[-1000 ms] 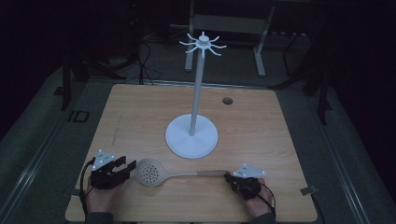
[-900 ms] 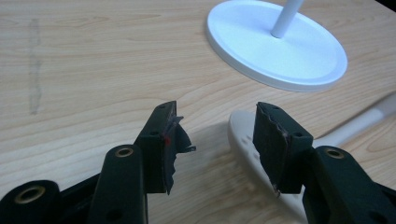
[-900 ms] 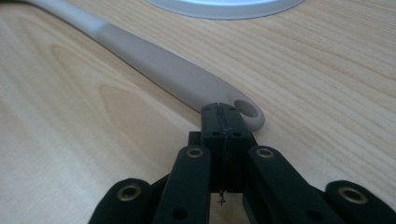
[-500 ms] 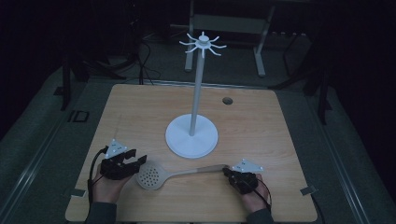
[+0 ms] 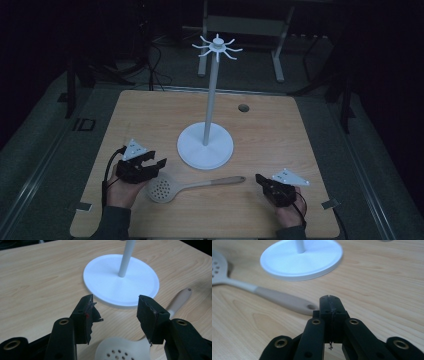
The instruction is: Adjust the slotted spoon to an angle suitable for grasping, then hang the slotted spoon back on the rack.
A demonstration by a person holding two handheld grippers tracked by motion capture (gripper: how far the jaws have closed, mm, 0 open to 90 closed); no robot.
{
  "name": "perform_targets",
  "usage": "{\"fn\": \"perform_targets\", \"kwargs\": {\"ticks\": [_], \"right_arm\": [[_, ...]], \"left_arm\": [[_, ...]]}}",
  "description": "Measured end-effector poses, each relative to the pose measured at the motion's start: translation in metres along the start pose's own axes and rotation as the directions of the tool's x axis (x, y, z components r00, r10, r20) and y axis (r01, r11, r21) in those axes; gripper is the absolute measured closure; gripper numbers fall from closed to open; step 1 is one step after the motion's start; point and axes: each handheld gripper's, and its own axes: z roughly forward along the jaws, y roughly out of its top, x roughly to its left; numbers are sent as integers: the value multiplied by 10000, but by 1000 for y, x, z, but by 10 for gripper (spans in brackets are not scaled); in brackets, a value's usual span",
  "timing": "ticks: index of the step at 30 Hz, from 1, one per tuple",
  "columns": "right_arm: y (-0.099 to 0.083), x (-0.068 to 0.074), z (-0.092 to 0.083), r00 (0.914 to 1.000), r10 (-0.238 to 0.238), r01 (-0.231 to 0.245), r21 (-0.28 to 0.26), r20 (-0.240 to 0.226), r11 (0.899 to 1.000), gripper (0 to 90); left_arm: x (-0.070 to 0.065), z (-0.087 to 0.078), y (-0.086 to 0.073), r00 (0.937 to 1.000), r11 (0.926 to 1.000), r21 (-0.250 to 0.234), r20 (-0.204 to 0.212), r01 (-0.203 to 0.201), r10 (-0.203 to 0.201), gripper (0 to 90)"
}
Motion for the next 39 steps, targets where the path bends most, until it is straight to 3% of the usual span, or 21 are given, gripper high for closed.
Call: {"fn": "perform_targets", "kwargs": {"ticks": [7, 15, 18, 25, 32, 33, 34, 35, 36, 39], "right_arm": [[-1, -17, -13, 9987, 377, -370, -201, 341, 9991, 886], [-1, -22, -16, 9986, 356, -350, -168, 383, 9992, 893], [-1, -24, -17, 9984, 344, -337, -180, 454, 9993, 886], [-2, -29, -19, 9972, 523, -514, -190, 530, 9985, 884], [-2, -32, -21, 9969, 435, -429, -115, 662, 9990, 864], [-2, -33, -21, 9967, 420, -412, -125, 695, 9991, 857], [-2, -33, -21, 9966, 421, -413, -127, 705, 9991, 855], [-2, -33, -21, 9966, 429, -421, -127, 703, 9990, 853], [-2, -34, -21, 9966, 404, -395, -137, 720, 9991, 850], [-3, -35, -22, 9964, 379, -371, -123, 759, 9992, 844]], "left_arm": [[-9, 6, 14, 9984, 9983, -150, 140, -555, 557, 484], [-20, 17, 29, 9949, 9951, -151, 228, -981, 985, 492], [-28, 24, 39, 9906, 9913, -81, 372, -1316, 1318, 497], [-35, 30, 48, 9840, 9855, 210, 640, -1682, 1666, 515], [-47, 39, 61, 9629, 9633, 726, 992, -2584, 2508, 533], [-47, 39, 61, 9629, 9633, 726, 992, -2584, 2508, 538], [-52, 41, 64, 9556, 9550, 849, 1064, -2841, 2748, 541], [-52, 41, 64, 9556, 9550, 849, 1064, -2841, 2748, 546], [-56, 44, 67, 9482, 9473, 941, 1184, -3063, 2948, 553], [-61, 50, 70, 9393, 9364, 1156, 1339, -3312, 3157, 563]]}}
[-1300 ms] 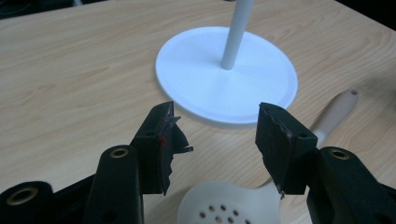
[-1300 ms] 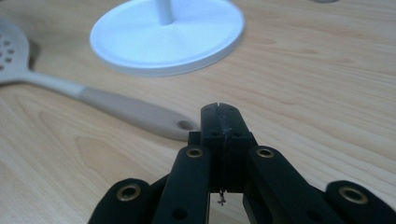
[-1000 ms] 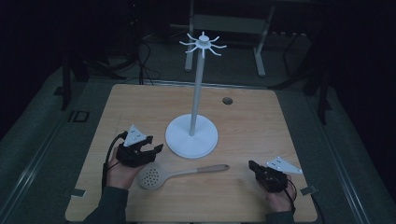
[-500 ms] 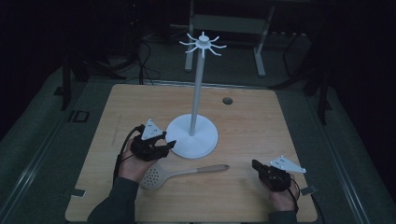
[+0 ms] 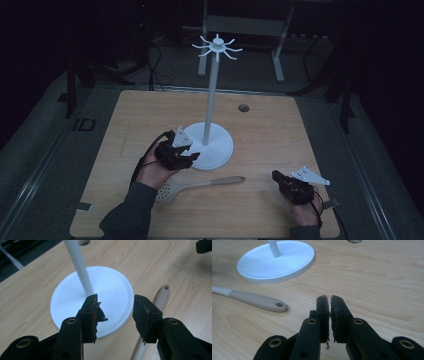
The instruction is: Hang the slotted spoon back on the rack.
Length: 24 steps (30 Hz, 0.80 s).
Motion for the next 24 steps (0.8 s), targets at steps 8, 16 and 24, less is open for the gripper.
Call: {"fn": "perform_targets", "kwargs": {"ticks": [8, 16, 24], "right_arm": [[-1, -2, 0, 10000, 38, -38, -11, 89, 10000, 793], [-1, -4, -3, 9995, 265, -263, -145, 148, 9995, 754], [-1, -4, -2, 9997, 182, -181, -70, 184, 9998, 741]], "left_arm": [[-6, 16, 10, 9978, 9965, 526, 178, -650, 642, 570], [-12, 34, 21, 9907, 9867, 1030, 637, -1261, 1199, 570], [-15, 49, 25, 9844, 9748, 1562, 1003, -1590, 1445, 573]]}}
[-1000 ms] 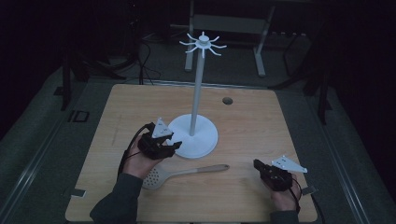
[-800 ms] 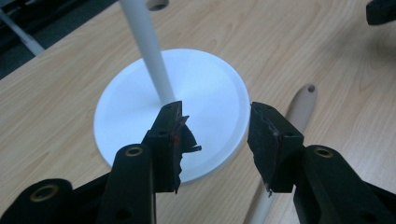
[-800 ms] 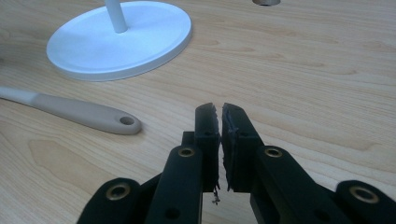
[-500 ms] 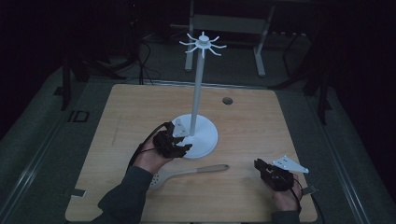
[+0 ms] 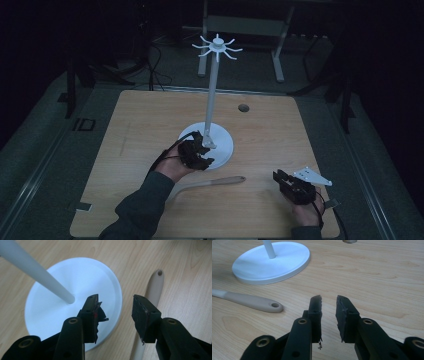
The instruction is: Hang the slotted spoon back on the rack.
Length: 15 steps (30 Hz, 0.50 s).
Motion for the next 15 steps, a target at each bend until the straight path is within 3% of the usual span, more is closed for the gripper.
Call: {"fn": "perform_targets", "kwargs": {"ticks": [12, 15], "right_arm": [[0, -1, -1, 10000, 45, -45, 1, 8, 10000, 727], [0, -2, -2, 10000, 47, -47, 3, 30, 10000, 727]], "left_arm": [[-6, 23, 5, 9975, 9943, 940, 546, -503, 453, 583], [-8, 31, 8, 9956, 9882, 1345, 678, -737, 650, 590]]}}
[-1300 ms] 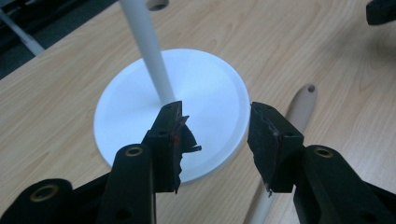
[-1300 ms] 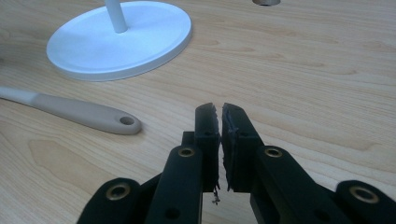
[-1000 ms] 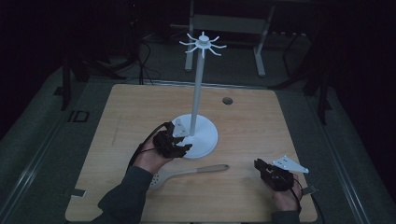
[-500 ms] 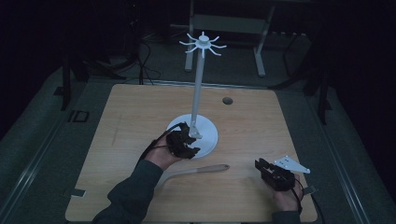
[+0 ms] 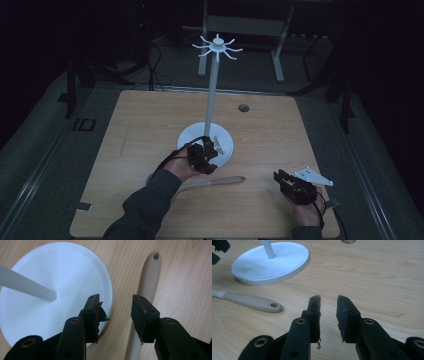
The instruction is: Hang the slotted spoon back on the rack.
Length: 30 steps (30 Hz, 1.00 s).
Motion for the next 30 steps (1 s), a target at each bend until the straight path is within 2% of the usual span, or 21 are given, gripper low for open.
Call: {"fn": "perform_targets", "kwargs": {"ticks": [8, 17, 28, 30], "right_arm": [[0, 0, 0, 10000, -59, 59, 12, -46, 10000, 730], [0, 0, 0, 10000, -52, 52, 39, -67, 10000, 728], [0, 1, 0, 10000, -87, 88, 96, -44, 9999, 720], [0, 1, 1, 9999, -111, 112, 114, -39, 9999, 720]], "left_arm": [[-7, 13, 5, 9989, 9973, 609, 249, -409, 395, 597], [-11, 22, 6, 9968, 9925, 1068, 593, -601, 539, 615], [-16, 34, 7, 9917, 9817, 1661, 1037, -930, 763, 640], [-16, 36, 7, 9903, 9779, 1809, 1091, -1048, 859, 645]]}}
